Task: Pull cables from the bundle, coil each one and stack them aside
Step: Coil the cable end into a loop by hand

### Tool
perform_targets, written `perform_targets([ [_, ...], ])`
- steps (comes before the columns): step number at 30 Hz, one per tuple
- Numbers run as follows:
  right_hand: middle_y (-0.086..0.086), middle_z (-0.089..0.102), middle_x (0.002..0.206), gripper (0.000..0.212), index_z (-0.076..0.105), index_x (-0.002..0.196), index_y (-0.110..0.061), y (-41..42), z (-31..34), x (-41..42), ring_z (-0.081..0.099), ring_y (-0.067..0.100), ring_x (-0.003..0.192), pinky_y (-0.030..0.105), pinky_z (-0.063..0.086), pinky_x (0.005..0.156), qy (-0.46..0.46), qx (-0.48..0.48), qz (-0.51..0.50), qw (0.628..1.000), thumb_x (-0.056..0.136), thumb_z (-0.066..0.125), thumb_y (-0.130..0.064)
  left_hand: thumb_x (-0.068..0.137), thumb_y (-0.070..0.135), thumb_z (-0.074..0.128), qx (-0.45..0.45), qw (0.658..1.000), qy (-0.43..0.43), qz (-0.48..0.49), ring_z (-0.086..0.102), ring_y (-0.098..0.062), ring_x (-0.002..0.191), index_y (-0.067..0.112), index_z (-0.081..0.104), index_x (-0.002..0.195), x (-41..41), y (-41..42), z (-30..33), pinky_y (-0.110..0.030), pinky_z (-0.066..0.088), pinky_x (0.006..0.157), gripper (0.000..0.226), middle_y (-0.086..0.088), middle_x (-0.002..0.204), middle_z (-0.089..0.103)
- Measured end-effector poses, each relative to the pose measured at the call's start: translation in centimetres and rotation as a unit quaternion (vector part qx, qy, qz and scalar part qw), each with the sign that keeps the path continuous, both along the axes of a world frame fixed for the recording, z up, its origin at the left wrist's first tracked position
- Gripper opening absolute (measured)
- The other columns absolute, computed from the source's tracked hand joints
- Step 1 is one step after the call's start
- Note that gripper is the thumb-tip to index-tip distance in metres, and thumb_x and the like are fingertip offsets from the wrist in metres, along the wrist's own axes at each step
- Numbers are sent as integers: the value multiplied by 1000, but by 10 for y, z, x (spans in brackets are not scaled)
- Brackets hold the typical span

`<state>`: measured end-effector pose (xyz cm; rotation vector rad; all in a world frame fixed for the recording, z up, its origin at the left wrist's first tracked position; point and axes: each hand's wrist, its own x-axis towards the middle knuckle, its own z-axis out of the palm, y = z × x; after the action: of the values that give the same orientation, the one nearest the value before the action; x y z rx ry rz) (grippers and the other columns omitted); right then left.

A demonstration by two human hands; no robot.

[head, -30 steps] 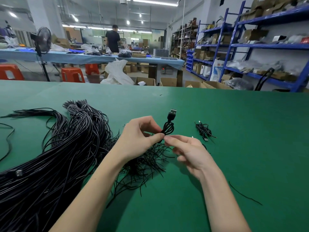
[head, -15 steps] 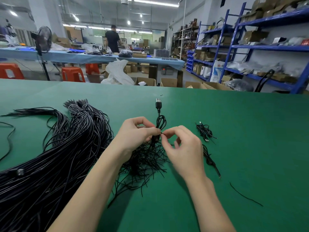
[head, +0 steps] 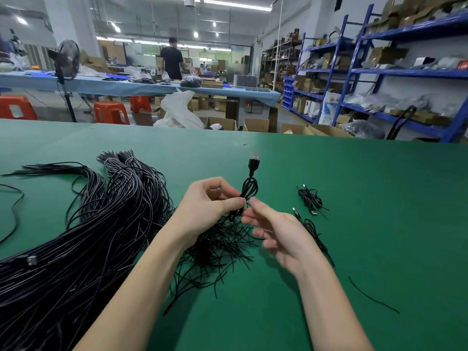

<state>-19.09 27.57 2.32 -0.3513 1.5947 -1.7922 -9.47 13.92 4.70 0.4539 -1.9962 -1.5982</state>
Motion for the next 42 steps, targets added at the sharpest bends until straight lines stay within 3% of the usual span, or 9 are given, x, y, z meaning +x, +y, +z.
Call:
perform_targets([
  [7,1,76,82,15,77,91,-9,0,-8,-3,44,2,47,12,24,33,-79,-63,-28,994,83,80,-22,78,11,85,-9,1000,1,-19,63,-14,74,13,71,77,1,5,0,-24,50,75,14,-16,88,75],
  [12,-9,77,81,3,82,83,-23,-5,-10,1,52,0,61,12,36,44,93,-52,-92,990,85,80,-23,78,11,85,38,999,-5,22,61,-10,65,16,70,70,-4,7,0,-20,53,67,18,-6,72,70],
  [14,-7,75,73,6,81,79,-25,-8,-17,2,53,1,58,15,42,52,258,-52,-159,952,84,81,-22,78,7,83,85,996,-14,28,53,-12,53,16,67,68,-7,7,-1,-18,47,59,21,-2,60,63],
  [19,-8,71,84,8,79,87,-15,-7,-29,2,55,13,56,11,38,56,601,-95,-228,760,87,78,-7,81,1,77,237,971,-26,-11,54,-10,50,10,66,79,-10,9,-1,-17,50,56,14,0,58,63],
  [21,-12,71,81,8,79,86,-19,-6,-28,1,52,11,54,13,37,52,549,-100,-216,801,88,78,-11,82,0,76,236,971,-13,-22,54,-7,46,10,65,79,-10,10,-1,-17,48,55,15,3,54,61],
  [24,-7,71,70,16,81,79,-19,-7,-19,2,43,8,48,16,30,41,216,-140,-131,957,90,76,-28,80,1,79,177,984,6,-9,59,-8,52,12,66,74,-8,8,-1,-17,49,59,18,4,60,65],
  [30,-4,69,73,31,81,83,-19,3,-12,-6,44,4,46,13,24,34,-33,-106,-6,994,58,87,-37,76,12,86,41,999,-9,11,61,-7,65,20,71,68,-6,9,-2,-19,53,66,19,4,66,66],
  [34,-4,74,79,36,81,89,-14,12,-7,-11,46,2,50,12,28,37,40,-51,24,998,62,87,-37,76,16,86,4,1000,-24,12,63,-10,70,22,72,68,-5,8,-2,-34,56,80,18,2,70,69],
  [42,-13,64,59,7,79,79,-34,22,-9,-21,49,8,54,20,41,56,405,51,-8,913,79,85,-36,75,7,85,53,997,-54,-7,56,-11,58,18,71,66,-8,8,-4,-16,49,58,20,0,65,65],
])
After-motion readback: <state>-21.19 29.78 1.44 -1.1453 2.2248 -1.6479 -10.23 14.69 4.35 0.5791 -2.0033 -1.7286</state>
